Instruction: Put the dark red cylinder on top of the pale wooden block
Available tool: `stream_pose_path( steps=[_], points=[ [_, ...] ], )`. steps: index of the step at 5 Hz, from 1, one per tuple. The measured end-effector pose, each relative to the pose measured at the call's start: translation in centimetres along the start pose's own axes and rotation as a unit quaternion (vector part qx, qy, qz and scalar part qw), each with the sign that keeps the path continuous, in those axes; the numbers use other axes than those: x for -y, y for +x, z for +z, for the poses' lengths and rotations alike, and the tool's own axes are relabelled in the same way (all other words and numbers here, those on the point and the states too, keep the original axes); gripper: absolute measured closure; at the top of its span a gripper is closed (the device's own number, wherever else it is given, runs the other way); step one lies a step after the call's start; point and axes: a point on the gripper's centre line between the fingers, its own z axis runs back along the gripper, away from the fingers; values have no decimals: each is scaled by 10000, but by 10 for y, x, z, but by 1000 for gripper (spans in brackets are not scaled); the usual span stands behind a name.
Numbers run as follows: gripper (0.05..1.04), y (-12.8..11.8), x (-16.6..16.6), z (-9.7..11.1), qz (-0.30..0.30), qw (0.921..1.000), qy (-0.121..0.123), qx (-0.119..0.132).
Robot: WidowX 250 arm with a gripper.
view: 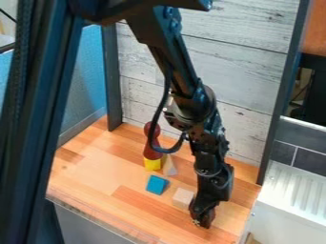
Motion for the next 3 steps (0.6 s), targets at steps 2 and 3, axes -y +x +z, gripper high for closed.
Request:
stream_pose_path(
  steps=[2,3],
  points=[
    [311,-6,-12,44,218,9981,513,262],
    [311,-10,-9,45,215,9982,500,256]
  ],
)
